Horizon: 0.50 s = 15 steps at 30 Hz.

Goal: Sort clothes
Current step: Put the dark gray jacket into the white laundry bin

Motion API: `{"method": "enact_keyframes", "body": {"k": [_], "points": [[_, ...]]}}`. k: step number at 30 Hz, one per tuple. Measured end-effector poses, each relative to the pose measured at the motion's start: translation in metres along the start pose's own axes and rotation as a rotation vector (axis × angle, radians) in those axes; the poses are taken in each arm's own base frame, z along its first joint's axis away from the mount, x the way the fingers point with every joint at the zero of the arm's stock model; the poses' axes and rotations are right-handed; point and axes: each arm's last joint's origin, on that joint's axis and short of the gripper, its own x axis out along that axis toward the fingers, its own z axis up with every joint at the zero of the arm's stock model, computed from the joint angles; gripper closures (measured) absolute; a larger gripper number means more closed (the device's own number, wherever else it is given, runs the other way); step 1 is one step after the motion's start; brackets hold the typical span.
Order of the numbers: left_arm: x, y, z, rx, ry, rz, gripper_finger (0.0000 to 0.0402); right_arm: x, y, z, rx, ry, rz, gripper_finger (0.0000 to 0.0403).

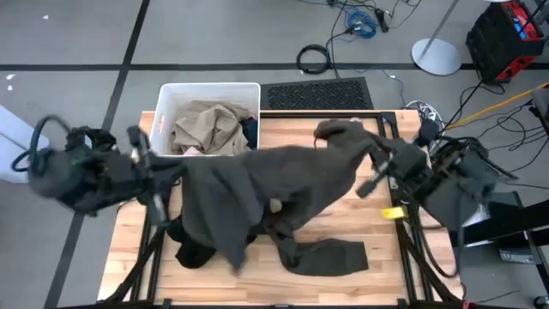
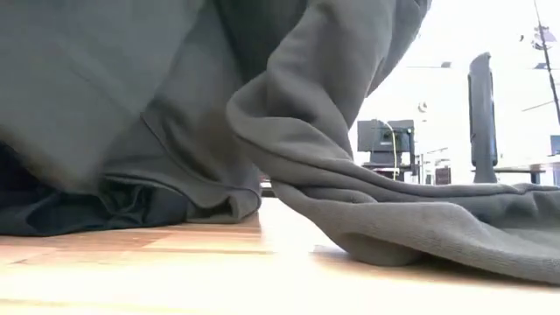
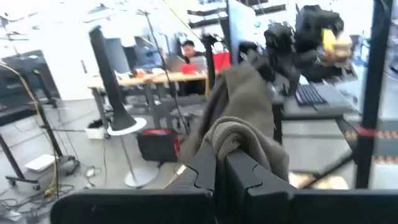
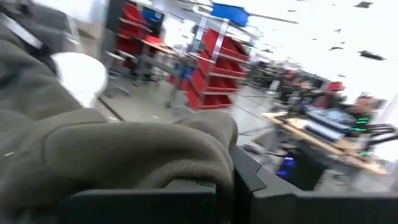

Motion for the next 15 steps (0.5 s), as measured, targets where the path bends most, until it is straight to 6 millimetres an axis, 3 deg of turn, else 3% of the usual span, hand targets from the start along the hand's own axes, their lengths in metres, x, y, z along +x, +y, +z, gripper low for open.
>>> {"method": "enact_keyframes", "body": {"k": [7,11,15], "points": [[0.029,0.016,0.009,-0.054,-0.116,-0.012,0.0393,0.038,-0.020,0.006,-0.039,0.050,-0.138,0.0403],[0.022,0.004,-0.009,-0.006,-0.018,-0.253,0.0393,0.033,-0.009,0.004,0.026,0.047,0.152,0.0403],[0.004,-0.006,-0.042,-0.064,0.300,-0.593,0.0393,0.020,0.015,-0.014,0.129,0.209,0.529,0.0403]]}}
